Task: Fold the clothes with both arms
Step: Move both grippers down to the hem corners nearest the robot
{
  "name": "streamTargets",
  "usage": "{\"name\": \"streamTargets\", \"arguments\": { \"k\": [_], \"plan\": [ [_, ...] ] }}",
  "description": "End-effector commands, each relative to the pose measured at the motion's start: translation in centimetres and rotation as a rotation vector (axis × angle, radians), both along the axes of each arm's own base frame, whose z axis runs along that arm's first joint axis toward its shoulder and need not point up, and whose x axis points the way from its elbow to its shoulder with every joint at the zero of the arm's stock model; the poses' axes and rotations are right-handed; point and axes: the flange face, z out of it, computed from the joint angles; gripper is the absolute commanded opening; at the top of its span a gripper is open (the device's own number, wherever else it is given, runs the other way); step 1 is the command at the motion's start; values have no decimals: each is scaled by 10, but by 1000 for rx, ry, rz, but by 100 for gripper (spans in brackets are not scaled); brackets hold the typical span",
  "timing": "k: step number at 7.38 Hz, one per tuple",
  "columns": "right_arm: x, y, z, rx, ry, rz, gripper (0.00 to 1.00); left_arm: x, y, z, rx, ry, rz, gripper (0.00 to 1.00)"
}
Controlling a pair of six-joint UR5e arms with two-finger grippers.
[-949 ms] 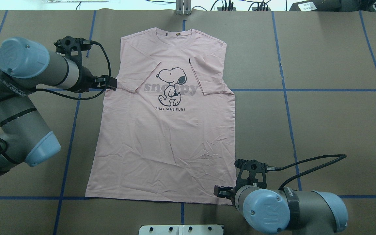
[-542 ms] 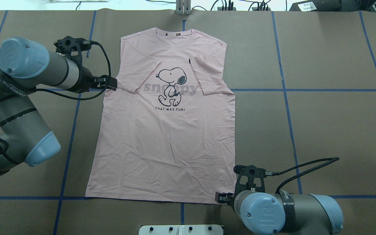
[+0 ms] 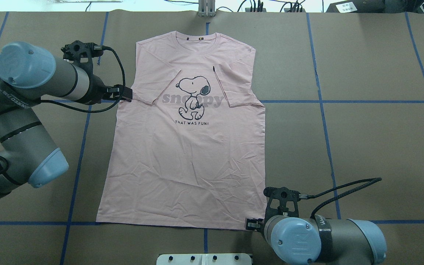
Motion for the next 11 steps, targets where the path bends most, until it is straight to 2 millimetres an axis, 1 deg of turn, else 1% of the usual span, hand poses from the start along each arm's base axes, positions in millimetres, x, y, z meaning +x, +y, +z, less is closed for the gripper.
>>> {"name": "streamTargets", "arguments": {
  "k": [1,2,5,6,7,8,9,10,11],
  "plan": [
    [0,2,-1,-9,-4,-12,17,0,0,1,2,-2,1,100],
    [1,2,-1,-9,-4,-12,0,0,-1,0,3,-1,1,100],
    [4,1,-8,-17,-20,-16,0,1,-1,-3,4,2,0,100],
    [10,-2,-15,-13,-36,-8,0,1,-1,-6,5,6,1,100],
    [19,-5,-26,-8,-64,0,0,1,-1,-7,5,8,2,100],
    [24,-10,-30,-7,-72,10,0,-3,2,-2,-9,6,-6,100],
    [25,-10,-31,-2,-74,13,0,-18,22,19,-49,-1,-12,100],
    [26,-13,-31,3,-72,20,0,-41,52,28,-121,38,-60,100],
    [29,-20,-31,5,-72,31,0,-39,101,28,-189,68,-55,100]
  ]
}}
